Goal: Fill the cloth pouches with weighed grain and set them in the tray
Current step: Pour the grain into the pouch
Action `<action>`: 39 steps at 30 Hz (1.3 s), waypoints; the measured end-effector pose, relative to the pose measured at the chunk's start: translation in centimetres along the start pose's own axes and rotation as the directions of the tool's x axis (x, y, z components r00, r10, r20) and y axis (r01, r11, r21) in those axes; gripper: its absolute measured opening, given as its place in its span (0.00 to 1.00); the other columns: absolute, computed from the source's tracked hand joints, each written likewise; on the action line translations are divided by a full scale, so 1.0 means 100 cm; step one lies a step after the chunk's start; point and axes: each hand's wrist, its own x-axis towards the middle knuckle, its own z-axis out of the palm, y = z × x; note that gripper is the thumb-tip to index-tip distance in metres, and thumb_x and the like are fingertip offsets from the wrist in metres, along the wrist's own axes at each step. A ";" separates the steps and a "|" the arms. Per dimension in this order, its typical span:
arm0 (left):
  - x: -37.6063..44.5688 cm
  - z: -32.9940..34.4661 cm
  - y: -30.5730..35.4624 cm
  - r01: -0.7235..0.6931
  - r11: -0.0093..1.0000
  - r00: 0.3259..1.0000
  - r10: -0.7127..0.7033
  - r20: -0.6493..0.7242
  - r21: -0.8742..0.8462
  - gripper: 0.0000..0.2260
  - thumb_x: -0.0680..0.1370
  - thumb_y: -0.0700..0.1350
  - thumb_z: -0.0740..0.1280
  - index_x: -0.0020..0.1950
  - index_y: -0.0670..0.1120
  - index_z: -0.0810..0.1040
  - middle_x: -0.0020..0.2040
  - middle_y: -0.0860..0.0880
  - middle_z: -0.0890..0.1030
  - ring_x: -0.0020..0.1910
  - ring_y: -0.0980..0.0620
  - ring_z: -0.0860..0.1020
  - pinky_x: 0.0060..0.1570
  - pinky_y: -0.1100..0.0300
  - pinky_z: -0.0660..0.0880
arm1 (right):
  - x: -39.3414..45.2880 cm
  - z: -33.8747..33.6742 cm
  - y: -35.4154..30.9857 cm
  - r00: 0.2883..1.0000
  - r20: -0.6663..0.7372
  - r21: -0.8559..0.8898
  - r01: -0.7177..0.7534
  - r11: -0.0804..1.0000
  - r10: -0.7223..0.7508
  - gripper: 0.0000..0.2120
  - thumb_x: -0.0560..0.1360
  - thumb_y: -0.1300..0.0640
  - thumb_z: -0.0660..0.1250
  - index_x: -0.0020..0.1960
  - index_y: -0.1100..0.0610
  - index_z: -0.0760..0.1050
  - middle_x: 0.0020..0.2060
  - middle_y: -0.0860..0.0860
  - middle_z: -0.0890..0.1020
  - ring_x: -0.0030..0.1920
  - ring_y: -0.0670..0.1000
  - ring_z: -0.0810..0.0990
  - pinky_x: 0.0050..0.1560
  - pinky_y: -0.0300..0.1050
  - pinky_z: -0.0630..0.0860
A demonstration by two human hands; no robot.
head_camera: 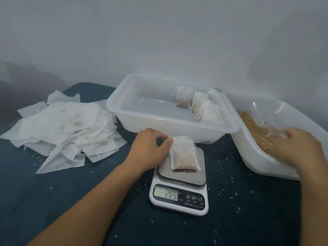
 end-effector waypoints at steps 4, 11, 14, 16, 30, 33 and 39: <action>0.000 0.002 0.004 0.024 0.999 1.000 -0.024 -0.019 -0.030 0.08 0.79 0.54 0.70 0.49 0.54 0.86 0.52 0.55 0.83 0.52 0.56 0.79 0.54 0.59 0.75 | 0.015 -0.003 0.004 0.973 0.220 -0.292 -0.004 0.956 0.071 0.13 0.79 0.46 0.67 0.45 0.55 0.78 0.44 0.55 0.77 0.43 0.58 0.73 0.45 0.48 0.68; -0.006 -0.001 0.010 -0.059 0.986 0.993 0.042 -0.113 -0.153 0.07 0.79 0.51 0.71 0.42 0.59 0.78 0.46 0.62 0.79 0.49 0.65 0.76 0.48 0.70 0.69 | 0.019 0.004 -0.016 0.916 0.391 -0.441 0.096 0.892 0.095 0.18 0.83 0.46 0.63 0.62 0.58 0.81 0.63 0.58 0.81 0.58 0.59 0.79 0.51 0.47 0.69; -0.008 -0.002 0.014 -0.100 0.954 0.989 0.064 -0.135 -0.281 0.06 0.79 0.49 0.72 0.43 0.57 0.79 0.43 0.60 0.81 0.46 0.64 0.79 0.46 0.73 0.72 | 0.017 0.005 -0.024 0.896 0.437 -0.506 0.170 0.845 0.082 0.20 0.85 0.46 0.59 0.65 0.58 0.80 0.64 0.56 0.81 0.60 0.56 0.79 0.52 0.44 0.70; -0.009 -0.004 0.017 -0.121 0.929 0.988 0.077 -0.137 -0.349 0.06 0.79 0.48 0.71 0.43 0.56 0.80 0.42 0.60 0.82 0.43 0.61 0.80 0.44 0.69 0.76 | 0.017 0.004 -0.026 0.886 0.457 -0.510 0.192 0.839 0.075 0.18 0.85 0.47 0.60 0.64 0.56 0.81 0.62 0.54 0.82 0.58 0.55 0.79 0.53 0.44 0.71; -0.018 -0.009 0.027 -0.184 0.873 0.980 0.130 -0.149 -0.452 0.07 0.80 0.48 0.70 0.43 0.56 0.78 0.35 0.62 0.80 0.29 0.62 0.76 0.33 0.71 0.68 | -0.056 0.001 -0.154 0.458 0.485 0.190 0.776 0.602 -0.745 0.32 0.72 0.35 0.74 0.74 0.35 0.69 0.61 0.33 0.78 0.61 0.33 0.75 0.59 0.32 0.73; -0.018 -0.012 0.028 -0.193 0.877 0.978 0.134 -0.163 -0.441 0.07 0.81 0.49 0.70 0.44 0.57 0.78 0.35 0.61 0.80 0.32 0.61 0.77 0.34 0.71 0.70 | -0.049 0.009 -0.168 0.450 0.496 0.179 0.784 0.594 -0.743 0.08 0.77 0.46 0.74 0.55 0.42 0.82 0.45 0.39 0.83 0.47 0.37 0.80 0.51 0.36 0.77; -0.019 -0.010 0.029 -0.040 0.927 0.998 0.018 -0.063 -0.374 0.08 0.82 0.56 0.64 0.46 0.56 0.75 0.40 0.56 0.79 0.40 0.60 0.78 0.42 0.62 0.75 | -0.008 -0.021 -0.182 0.565 0.375 0.096 0.765 0.637 -0.735 0.05 0.77 0.51 0.74 0.44 0.41 0.81 0.39 0.40 0.83 0.44 0.35 0.79 0.41 0.27 0.71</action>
